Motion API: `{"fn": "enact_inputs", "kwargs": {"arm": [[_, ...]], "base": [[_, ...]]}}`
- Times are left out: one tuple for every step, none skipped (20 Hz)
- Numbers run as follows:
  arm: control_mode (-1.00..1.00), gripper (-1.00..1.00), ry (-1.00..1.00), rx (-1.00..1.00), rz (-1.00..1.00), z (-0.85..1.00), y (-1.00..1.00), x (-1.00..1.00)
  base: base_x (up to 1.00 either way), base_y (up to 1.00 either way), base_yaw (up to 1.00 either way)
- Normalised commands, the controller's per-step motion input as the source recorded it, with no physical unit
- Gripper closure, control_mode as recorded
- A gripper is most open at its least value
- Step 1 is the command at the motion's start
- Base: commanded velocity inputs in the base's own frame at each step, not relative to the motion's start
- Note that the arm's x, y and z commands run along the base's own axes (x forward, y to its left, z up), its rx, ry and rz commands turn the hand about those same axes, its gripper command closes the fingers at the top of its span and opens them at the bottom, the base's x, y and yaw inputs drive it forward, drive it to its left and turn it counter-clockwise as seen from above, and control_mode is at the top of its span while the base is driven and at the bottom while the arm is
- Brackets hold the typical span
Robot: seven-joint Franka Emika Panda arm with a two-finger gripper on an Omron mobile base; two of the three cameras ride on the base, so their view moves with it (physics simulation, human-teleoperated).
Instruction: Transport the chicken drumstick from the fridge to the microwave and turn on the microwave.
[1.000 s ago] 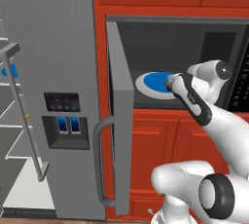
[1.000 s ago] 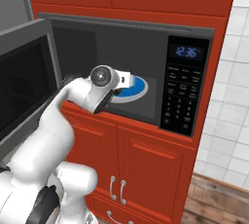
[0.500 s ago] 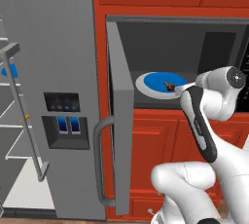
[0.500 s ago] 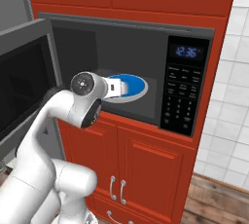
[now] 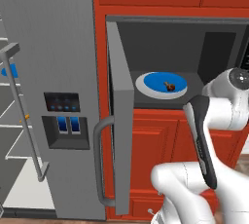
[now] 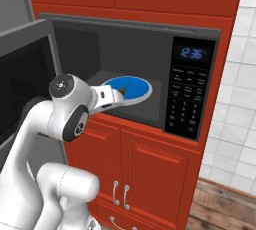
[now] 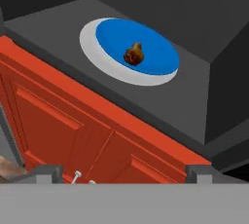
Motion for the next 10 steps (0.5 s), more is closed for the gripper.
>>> {"fn": "enact_inputs", "kwargs": {"arm": [[-1.0, -1.0, 0.0, -0.09, 0.09, -0.26, 0.0, -0.71], [-1.0, -1.0, 0.0, -0.08, 0.09, -0.31, 0.0, -0.71], [-1.0, -1.0, 0.0, -0.05, 0.09, -0.3, 0.0, -0.76], [-1.0, -1.0, 0.0, -0.05, 0.1, -0.31, -0.03, -0.81], [-1.0, -1.0, 0.0, -0.04, 0.11, -0.32, -0.04, -0.86], [-1.0, -1.0, -0.02, -0.04, 0.11, -0.31, 0.0, -0.9], [-1.0, -1.0, -0.05, -0.05, 0.12, -0.31, 0.0, -0.91], [-1.0, -1.0, -0.07, -0.08, 0.12, -0.3, 0.0, -0.88], [-1.0, -1.0, -0.07, -0.1, 0.13, -0.27, 0.0, -0.83], [-1.0, -1.0, -0.11, -0.12, 0.12, -0.23, 0.02, -0.84]], "base": [[0.0, 0.0, 0.0], [0.0, 0.0, 0.0], [0.0, 0.0, 0.0], [0.0, 0.0, 0.0], [0.0, 0.0, 0.0], [0.0, 0.0, 0.0], [0.0, 0.0, 0.0], [0.0, 0.0, 0.0], [0.0, 0.0, 0.0], [0.0, 0.0, 0.0]]}}
